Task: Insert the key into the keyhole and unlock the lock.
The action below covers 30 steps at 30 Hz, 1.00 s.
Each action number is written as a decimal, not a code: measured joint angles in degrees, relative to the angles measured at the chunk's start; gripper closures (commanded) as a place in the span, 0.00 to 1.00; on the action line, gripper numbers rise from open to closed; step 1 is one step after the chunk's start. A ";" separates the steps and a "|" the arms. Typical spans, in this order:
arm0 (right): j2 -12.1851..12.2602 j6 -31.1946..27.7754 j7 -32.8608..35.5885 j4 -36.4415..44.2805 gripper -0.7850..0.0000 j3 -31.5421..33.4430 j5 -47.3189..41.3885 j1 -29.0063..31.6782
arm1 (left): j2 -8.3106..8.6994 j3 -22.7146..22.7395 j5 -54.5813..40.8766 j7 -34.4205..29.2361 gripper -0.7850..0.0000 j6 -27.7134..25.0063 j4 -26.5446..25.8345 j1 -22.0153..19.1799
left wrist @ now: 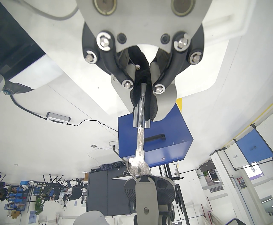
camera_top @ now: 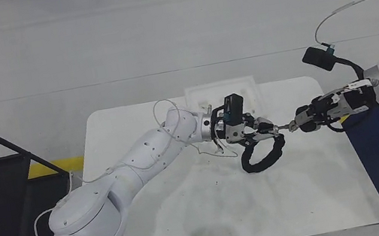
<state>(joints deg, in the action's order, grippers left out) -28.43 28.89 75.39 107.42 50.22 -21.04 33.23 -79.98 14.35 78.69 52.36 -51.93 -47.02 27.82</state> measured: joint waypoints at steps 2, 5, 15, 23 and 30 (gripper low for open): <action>-0.01 0.02 -0.02 0.00 1.00 -0.08 0.11 -0.06 | 0.04 0.05 -0.03 -0.04 1.00 -0.04 -0.06 0.00; -0.02 0.09 -0.08 0.02 1.00 -0.21 0.12 -0.14 | 0.09 0.11 0.03 -0.11 1.00 -0.11 -0.23 -0.03; -0.37 0.60 -0.60 0.51 1.00 -1.13 0.26 -0.53 | 0.00 0.41 0.52 -0.46 1.00 -0.45 -0.21 -0.21; -0.72 1.04 -1.04 0.60 1.00 -1.98 0.30 -1.15 | -0.27 1.08 0.06 -0.94 1.00 -0.94 0.23 0.00; -1.07 1.39 -1.39 0.35 1.00 -3.08 0.81 -1.98 | -0.50 1.51 0.44 -1.33 1.00 -1.33 -0.03 0.12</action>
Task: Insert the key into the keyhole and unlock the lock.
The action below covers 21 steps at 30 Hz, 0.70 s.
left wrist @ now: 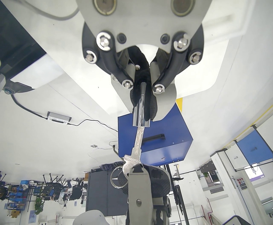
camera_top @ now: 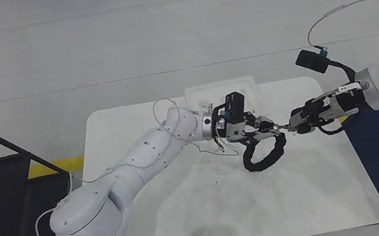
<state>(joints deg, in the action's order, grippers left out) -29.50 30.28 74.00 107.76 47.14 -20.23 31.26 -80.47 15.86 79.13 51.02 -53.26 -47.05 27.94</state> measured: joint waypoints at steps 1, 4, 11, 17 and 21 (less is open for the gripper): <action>-0.03 0.07 -0.07 -0.07 1.00 -0.12 0.07 -0.12 | -0.02 0.05 0.14 -0.06 1.00 -0.06 0.01 -0.02; -0.14 0.28 -0.28 -0.24 1.00 -0.49 0.23 -0.50 | -0.08 0.16 1.16 -0.19 1.00 -0.19 0.21 -0.24; -0.35 0.41 -0.41 -0.41 1.00 -1.73 0.42 -0.93 | -0.34 0.51 2.08 -0.14 1.00 -0.14 -0.06 -0.05; -0.46 0.58 -0.57 -0.52 1.00 -2.40 0.31 -1.44 | -0.37 0.90 2.34 -0.10 1.00 -0.09 -0.25 0.19; -0.59 0.68 -0.67 -0.63 0.84 -2.77 0.29 -1.76 | -0.33 1.05 2.64 -0.12 1.00 -0.12 -0.59 0.37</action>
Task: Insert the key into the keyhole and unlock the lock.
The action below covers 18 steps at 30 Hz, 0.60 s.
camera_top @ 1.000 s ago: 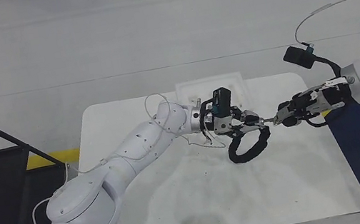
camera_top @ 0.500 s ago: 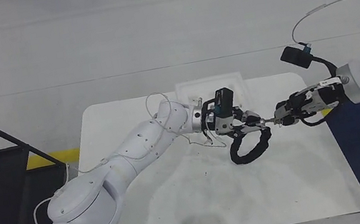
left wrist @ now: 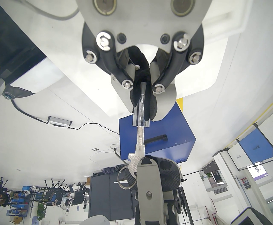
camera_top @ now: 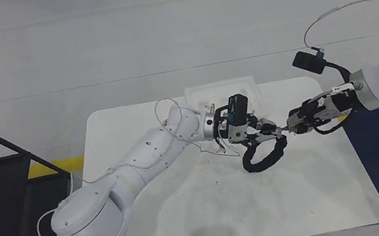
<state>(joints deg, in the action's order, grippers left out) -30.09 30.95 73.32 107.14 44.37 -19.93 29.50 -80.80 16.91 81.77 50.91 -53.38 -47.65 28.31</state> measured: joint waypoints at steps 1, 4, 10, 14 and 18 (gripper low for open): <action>-0.03 0.06 -0.06 -0.08 0.38 -0.07 -0.06 -0.05 | 0.02 0.05 -0.01 -0.03 1.00 -0.03 -0.03 0.04; -0.15 0.35 -0.36 -0.17 0.00 -0.09 -0.32 -0.22 | 0.06 0.20 -0.08 -0.14 1.00 -0.14 -0.11 0.17; -0.38 -1.08 -0.98 -0.51 0.00 0.64 -1.02 -0.08 | 0.17 0.39 -0.87 -0.73 1.00 -0.73 -0.49 0.62; -0.41 -4.16 -2.28 -1.18 0.00 2.07 -3.18 0.49 | 0.31 0.70 -2.14 -1.07 1.00 -1.07 -0.33 1.09; -0.40 -15.57 -3.57 -2.31 0.00 4.44 -7.70 2.35 | 0.78 1.63 -4.49 -1.26 1.00 -1.26 -0.33 1.59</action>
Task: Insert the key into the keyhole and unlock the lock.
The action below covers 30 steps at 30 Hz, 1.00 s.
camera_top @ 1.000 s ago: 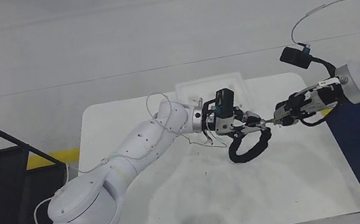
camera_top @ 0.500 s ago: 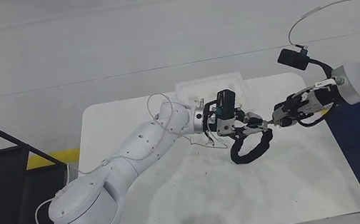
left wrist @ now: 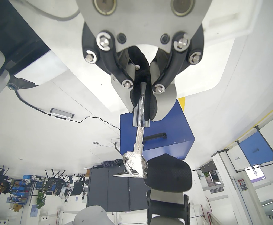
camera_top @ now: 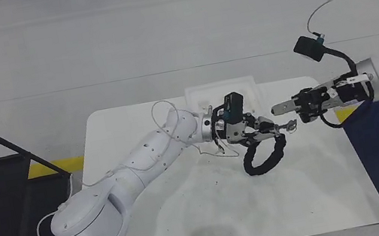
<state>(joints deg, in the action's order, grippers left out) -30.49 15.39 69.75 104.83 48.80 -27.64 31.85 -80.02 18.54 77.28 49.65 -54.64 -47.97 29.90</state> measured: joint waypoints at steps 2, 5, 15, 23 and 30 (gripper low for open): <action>0.19 -6.16 -0.21 -0.65 0.00 0.72 -0.88 1.00 | 0.35 0.42 -0.59 -0.21 1.00 -0.21 -0.02 0.09; 0.41 -14.95 -1.05 -1.17 0.00 1.90 2.70 2.73 | 0.96 1.10 -1.12 -0.59 1.00 -0.59 0.00 0.25; 1.43 -22.57 -7.21 6.34 0.00 5.10 14.17 7.77 | 3.21 4.92 -5.73 -3.19 1.00 -3.19 -0.41 1.48; 1.47 -23.05 -14.96 10.22 0.00 6.28 24.06 11.04 | 4.21 4.91 -6.96 -3.37 1.00 -3.36 0.35 1.47; 1.44 -23.11 -15.26 9.96 0.00 6.29 23.98 11.28 | 4.91 5.15 -6.73 -4.87 1.00 -3.34 1.25 -0.07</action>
<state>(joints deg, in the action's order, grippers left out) -29.05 -7.72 54.49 114.79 55.10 -3.66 43.13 -75.11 23.69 70.54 44.77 -57.98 -46.72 29.83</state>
